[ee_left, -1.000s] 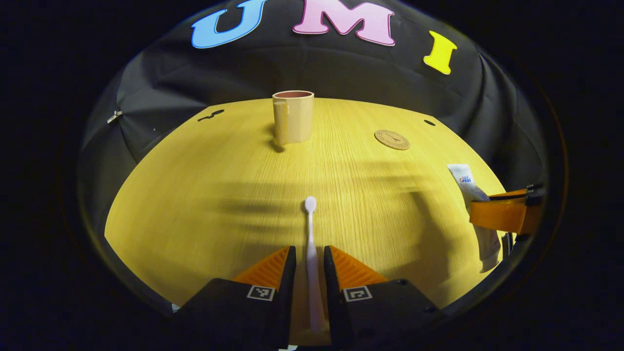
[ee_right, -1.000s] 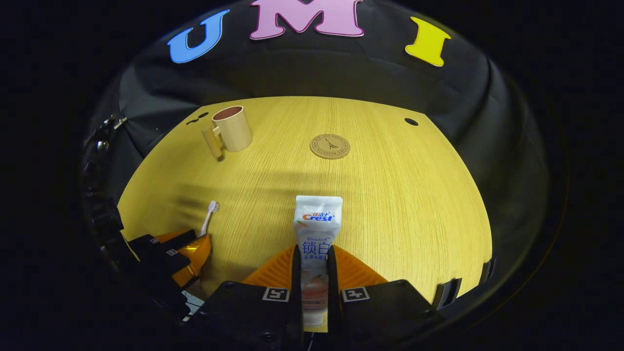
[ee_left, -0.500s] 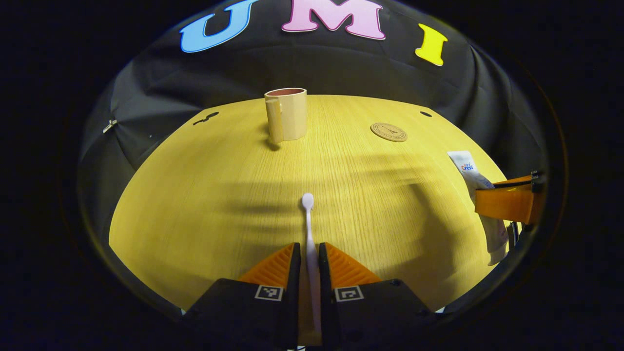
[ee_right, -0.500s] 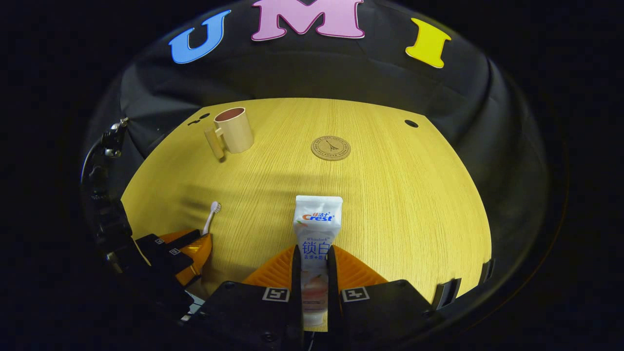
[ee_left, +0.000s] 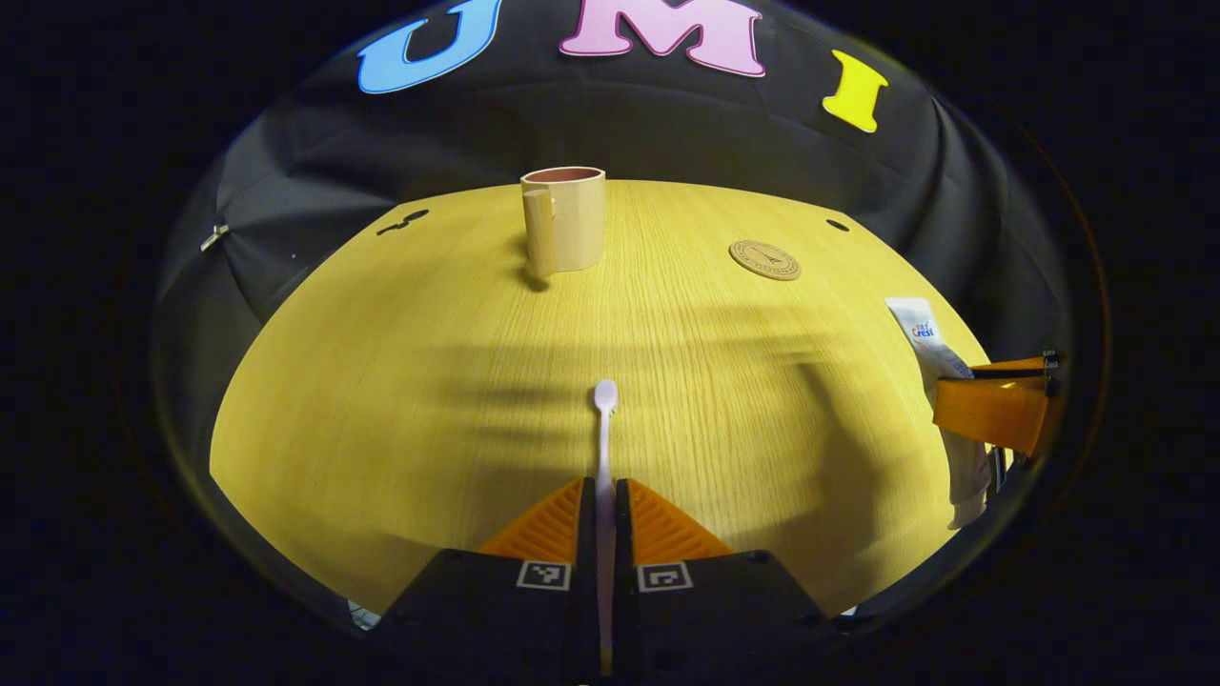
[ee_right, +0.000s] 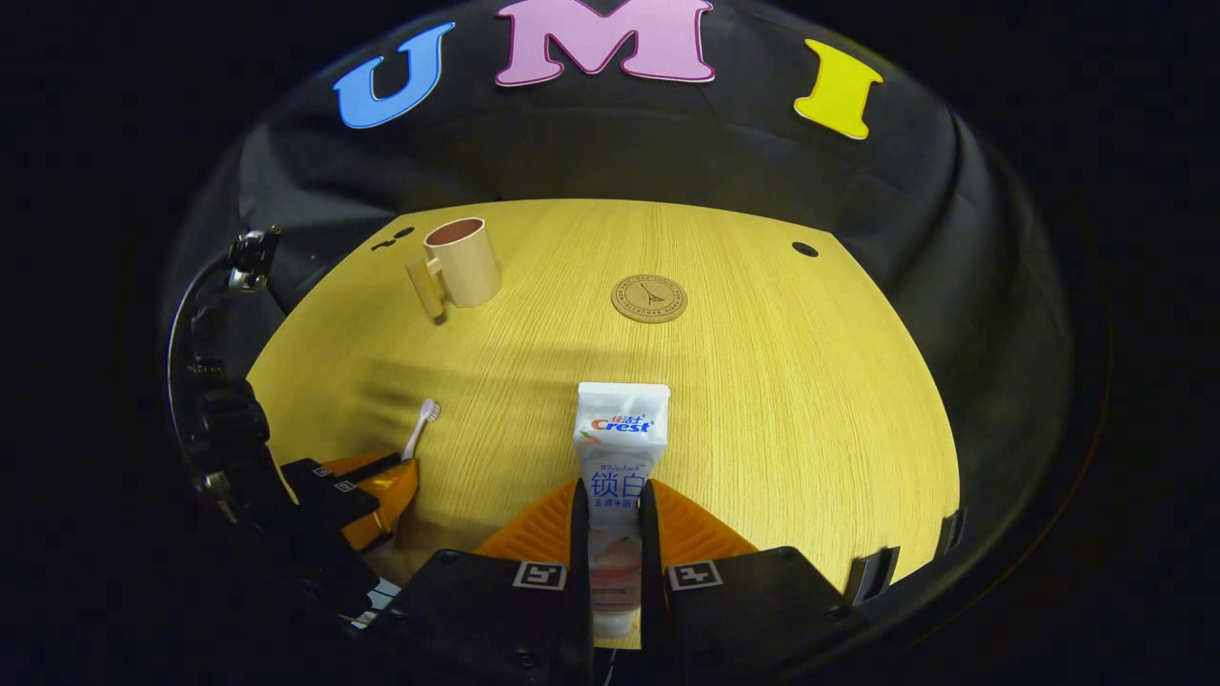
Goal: Put the toothbrush and toothpaste on the desktop into the cup, then pick up the cup and place it on the coaster on the desktop.
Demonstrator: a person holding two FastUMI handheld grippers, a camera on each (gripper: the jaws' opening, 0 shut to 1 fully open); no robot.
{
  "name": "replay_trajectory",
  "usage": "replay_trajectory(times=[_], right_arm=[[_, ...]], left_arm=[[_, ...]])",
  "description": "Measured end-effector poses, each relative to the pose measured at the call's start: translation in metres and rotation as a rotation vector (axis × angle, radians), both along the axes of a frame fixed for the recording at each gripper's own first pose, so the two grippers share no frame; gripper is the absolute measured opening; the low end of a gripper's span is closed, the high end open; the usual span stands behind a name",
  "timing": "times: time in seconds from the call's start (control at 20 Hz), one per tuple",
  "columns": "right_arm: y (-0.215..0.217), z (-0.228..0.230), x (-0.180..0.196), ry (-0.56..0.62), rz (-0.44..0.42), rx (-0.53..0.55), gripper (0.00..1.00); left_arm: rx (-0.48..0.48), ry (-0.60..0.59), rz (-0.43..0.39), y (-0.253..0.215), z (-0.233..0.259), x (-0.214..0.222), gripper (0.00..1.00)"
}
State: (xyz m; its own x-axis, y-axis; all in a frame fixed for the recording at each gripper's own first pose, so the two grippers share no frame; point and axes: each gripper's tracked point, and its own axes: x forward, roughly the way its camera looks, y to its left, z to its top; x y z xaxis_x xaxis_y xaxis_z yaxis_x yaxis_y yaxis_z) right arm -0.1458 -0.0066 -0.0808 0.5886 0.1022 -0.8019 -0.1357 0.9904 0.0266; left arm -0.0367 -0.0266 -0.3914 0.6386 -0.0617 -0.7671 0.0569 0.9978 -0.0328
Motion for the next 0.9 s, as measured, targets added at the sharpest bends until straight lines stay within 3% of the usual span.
replay_trajectory(times=[0.05, 0.4, 0.9], right_arm=[[0.001, 0.0, 0.001, -0.002, 0.001, 0.004, 0.24], [0.014, 0.015, 0.015, -0.04, 0.025, 0.037, 0.24], [0.094, 0.072, 0.106, -0.2, 0.103, 0.138, 0.24]], left_arm=[[0.003, -0.003, -0.001, 0.001, 0.002, 0.001, 0.1], [-0.011, -0.066, 0.037, 0.015, 0.035, 0.011, 0.09], [-0.014, -0.255, 0.147, 0.074, 0.133, 0.042, 0.09]])
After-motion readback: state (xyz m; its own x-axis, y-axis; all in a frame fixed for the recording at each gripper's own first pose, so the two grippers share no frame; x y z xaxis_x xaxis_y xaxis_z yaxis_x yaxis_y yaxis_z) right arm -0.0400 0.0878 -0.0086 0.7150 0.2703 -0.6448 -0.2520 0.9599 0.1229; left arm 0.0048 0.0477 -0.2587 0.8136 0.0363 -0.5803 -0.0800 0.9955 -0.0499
